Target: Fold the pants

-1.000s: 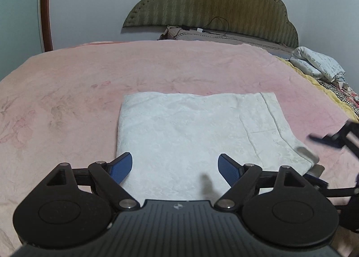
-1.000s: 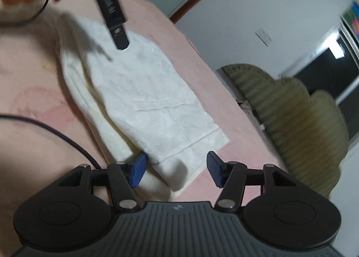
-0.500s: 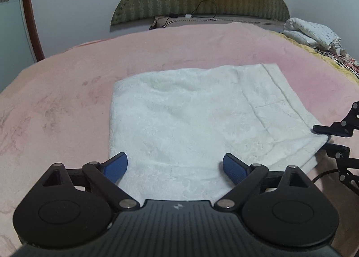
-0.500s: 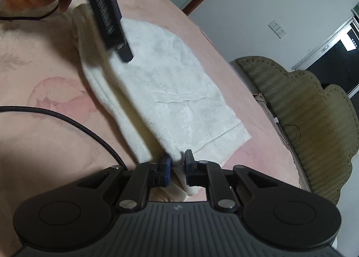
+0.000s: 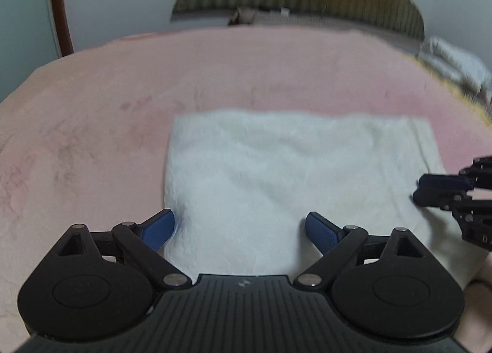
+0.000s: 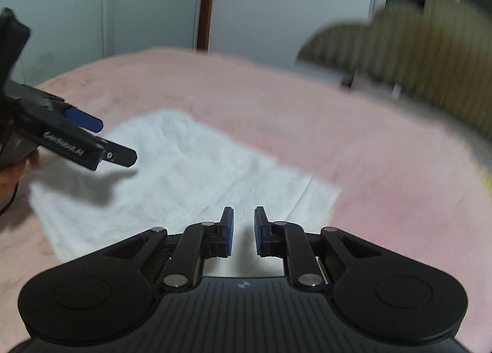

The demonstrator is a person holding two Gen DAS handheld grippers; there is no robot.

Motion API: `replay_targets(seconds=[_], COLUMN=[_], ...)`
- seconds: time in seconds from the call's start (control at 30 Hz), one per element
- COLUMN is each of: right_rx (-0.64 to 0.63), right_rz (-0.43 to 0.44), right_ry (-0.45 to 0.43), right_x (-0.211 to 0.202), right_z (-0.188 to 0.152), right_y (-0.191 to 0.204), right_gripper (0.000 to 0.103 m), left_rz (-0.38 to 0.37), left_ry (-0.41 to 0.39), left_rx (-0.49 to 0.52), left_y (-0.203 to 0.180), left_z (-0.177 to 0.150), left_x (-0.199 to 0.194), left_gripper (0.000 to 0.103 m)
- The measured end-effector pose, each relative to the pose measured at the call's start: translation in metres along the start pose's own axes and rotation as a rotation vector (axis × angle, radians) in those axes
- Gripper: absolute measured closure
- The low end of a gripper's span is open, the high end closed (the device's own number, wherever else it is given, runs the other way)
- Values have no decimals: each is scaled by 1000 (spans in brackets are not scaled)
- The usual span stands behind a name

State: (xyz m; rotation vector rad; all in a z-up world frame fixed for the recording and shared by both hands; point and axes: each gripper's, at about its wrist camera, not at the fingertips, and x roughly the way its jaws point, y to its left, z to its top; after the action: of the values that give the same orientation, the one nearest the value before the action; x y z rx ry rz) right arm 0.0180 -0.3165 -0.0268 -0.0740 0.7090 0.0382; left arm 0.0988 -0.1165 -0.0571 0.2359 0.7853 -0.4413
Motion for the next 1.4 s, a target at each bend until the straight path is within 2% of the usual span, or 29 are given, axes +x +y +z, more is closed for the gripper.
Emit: replay_targets(seconds=[0.07, 0.13, 0.2, 0.23, 0.27, 0.33, 0.37, 0.47, 0.53, 0.63, 0.67, 0.73, 0.8, 0.83, 0.87, 1.03, 1.1, 1.17, 1.2, 1.27, 1.3, 1.33, 1.4], right_rx=[16, 75, 126, 144, 163, 126, 103, 243, 330, 478, 531, 612, 671, 698, 716, 767, 776, 793, 800, 794, 784, 772, 753], right_rz=[15, 13, 14, 36, 63, 70, 68, 98, 101, 101, 108, 160, 208, 236, 272, 423, 459, 487, 493, 482, 461, 430, 391], right_ry=[33, 13, -42, -71, -73, -10, -28, -76, -114, -90, -73, -51, -54, -47, -47, -51, -48, -53, -57, -61, -60, -56, -58], right_x=[15, 8, -11, -17, -19, -9, -8, -23, -34, -36, -34, -29, -25, -22, -18, 3, 13, 20, 24, 31, 33, 35, 33], right_z=[-11, -15, -18, -21, -24, -33, -37, -38, -43, -56, -62, -73, -80, -83, -85, -82, -78, -74, -72, -66, -63, -61, -59], right_y=[-1, -5, -5, -5, -5, -2, 1, -16, -34, -67, -76, -90, -98, -101, -104, -110, -110, -112, -113, -110, -107, -103, -96], right_gripper=[90, 90, 89, 87, 80, 76, 76, 75, 73, 73, 73, 71, 62, 53, 49, 49, 48, 48, 48, 51, 54, 63, 69], left_rz=[25, 13, -2, -9, -9, 23, 27, -11, 10, 14, -12, -111, -231, -277, -312, -413, -438, -494, -493, -439, -408, -370, -293], left_ry=[-41, -72, -98, -91, -73, -74, -98, -168, -195, -182, -148, -55, 29, 55, 54, 35, 28, 21, 12, -8, -19, -31, -48], left_rx=[48, 62, 29, 24, 45, 108, 123, 138, 125, 31, -19, -126, -209, -231, -237, -203, -179, -163, -163, -135, -116, -95, -60], left_y=[-6, -8, -5, -6, -8, -17, -18, -4, 11, 48, 63, 91, 110, 114, 116, 110, 100, 90, 82, 65, 59, 54, 48], left_z=[-7, -8, -9, -10, -11, -16, -18, -22, -21, -17, -15, -13, -13, -14, -16, -11, -8, -6, -5, -1, -1, -2, -3], left_x=[-6, -16, -21, -18, -14, -11, -17, -38, -45, -42, -36, -22, -7, -1, 3, 13, 16, 23, 24, 26, 25, 22, 16], left_gripper=[8, 8, 6, 6, 6, 6, 9, 7, 7, 6, 6, 6, 6, 5, 1, 1, 1, 1, 1, 5, 10, 15, 36])
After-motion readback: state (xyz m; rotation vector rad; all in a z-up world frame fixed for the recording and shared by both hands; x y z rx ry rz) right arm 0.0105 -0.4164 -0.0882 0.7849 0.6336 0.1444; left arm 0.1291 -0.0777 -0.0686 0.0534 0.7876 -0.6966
